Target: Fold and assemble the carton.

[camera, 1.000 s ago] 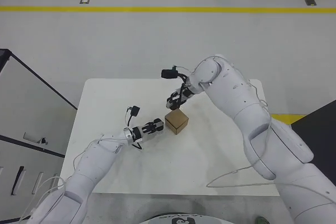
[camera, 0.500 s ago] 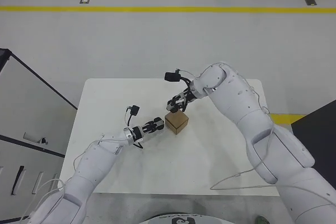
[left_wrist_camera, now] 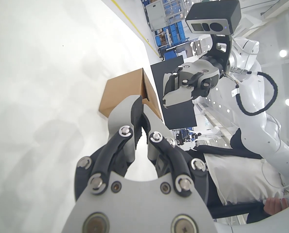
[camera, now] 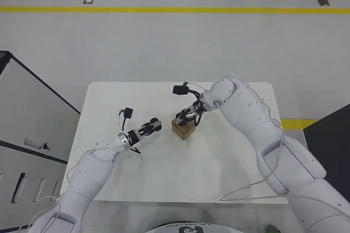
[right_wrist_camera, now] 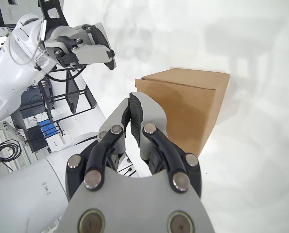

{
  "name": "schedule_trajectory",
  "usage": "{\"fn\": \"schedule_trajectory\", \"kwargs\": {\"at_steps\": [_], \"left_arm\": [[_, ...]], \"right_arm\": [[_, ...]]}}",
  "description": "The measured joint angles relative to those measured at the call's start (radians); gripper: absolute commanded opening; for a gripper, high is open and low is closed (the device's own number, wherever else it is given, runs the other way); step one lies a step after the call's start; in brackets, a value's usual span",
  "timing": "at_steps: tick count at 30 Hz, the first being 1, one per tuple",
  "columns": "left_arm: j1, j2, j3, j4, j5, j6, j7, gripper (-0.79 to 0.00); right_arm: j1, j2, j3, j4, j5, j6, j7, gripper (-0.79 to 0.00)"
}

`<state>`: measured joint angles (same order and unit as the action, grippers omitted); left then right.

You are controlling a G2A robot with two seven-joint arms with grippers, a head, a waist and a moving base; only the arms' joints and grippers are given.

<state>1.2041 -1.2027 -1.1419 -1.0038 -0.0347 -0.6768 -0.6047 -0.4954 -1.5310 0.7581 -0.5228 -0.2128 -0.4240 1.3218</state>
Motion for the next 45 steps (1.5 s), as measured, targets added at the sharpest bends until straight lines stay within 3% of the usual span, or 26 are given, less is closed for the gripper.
{"fn": "schedule_trajectory", "kwargs": {"at_steps": [14,35,45], "left_arm": [[0.032,0.008,-0.013,-0.062,0.01,0.037,0.015,-0.785],[0.034,0.008,0.0,-0.06,0.013,0.035,0.018,-0.785],[0.03,0.008,0.003,-0.057,0.01,0.033,0.015,-0.785]], "right_arm": [[-0.001,-0.019,-0.042,0.014,-0.027,0.013,-0.015,-0.785],[0.015,-0.048,-0.082,0.054,-0.046,0.029,-0.034,-0.785],[0.026,-0.041,-0.065,0.049,-0.031,0.0,-0.058,-0.785]]}}
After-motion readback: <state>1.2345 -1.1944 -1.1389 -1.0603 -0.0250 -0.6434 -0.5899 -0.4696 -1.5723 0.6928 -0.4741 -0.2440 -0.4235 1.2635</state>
